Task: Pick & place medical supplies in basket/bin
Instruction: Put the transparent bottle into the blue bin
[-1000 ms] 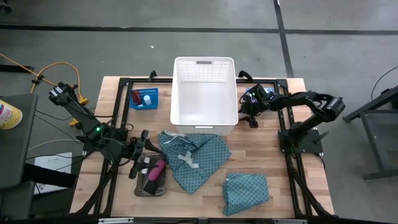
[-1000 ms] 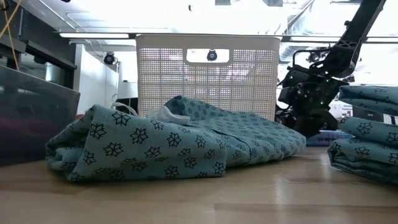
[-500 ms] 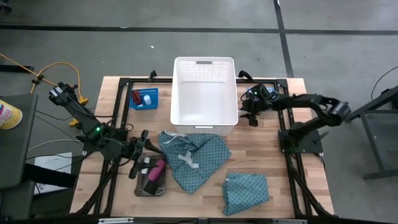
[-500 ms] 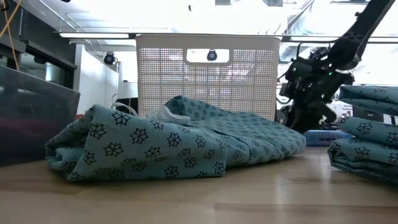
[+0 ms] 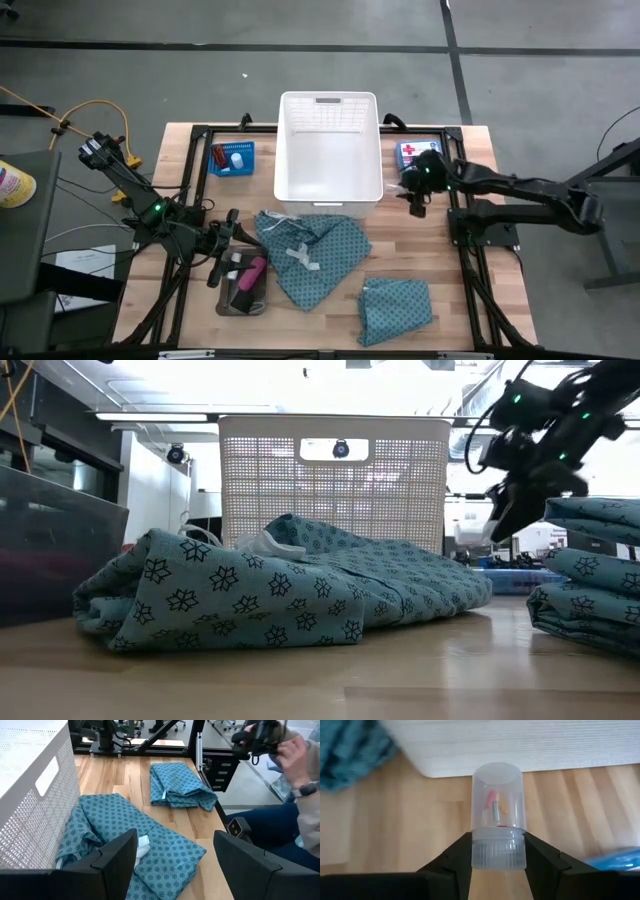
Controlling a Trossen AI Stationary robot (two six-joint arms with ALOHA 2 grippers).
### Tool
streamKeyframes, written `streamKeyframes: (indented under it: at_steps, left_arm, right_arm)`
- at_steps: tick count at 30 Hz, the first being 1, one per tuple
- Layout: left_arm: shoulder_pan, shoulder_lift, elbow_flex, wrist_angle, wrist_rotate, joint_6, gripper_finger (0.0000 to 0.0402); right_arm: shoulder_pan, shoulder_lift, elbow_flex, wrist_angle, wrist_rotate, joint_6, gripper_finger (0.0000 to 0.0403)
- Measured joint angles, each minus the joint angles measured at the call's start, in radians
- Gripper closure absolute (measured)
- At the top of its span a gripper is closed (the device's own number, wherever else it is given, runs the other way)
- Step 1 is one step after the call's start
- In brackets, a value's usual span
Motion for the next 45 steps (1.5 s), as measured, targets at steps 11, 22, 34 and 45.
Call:
streamKeyframes:
  at_steps: [11, 22, 34, 45]
  left_arm:
    - [0.000, 0.000, 0.000, 0.000, 0.000, 0.000, 0.0147]
    - [0.000, 0.000, 0.000, 0.000, 0.000, 0.000, 0.0147]
    - [0.000, 0.000, 0.000, 0.000, 0.000, 0.000, 0.0147]
    - [0.000, 0.000, 0.000, 0.000, 0.000, 0.000, 0.0147]
  right_arm:
    - [0.360, -0.079, 0.000, -0.049, 0.236, 0.278, 0.0268]
    - [0.581, -0.066, 0.000, -0.022, 0.314, 0.526, 0.0266]
    - [0.862, 0.124, 0.000, 0.216, 0.395, 0.752, 0.0270]
    - [0.899, 0.364, 0.164, 0.446, 0.470, 0.697, 0.0270]
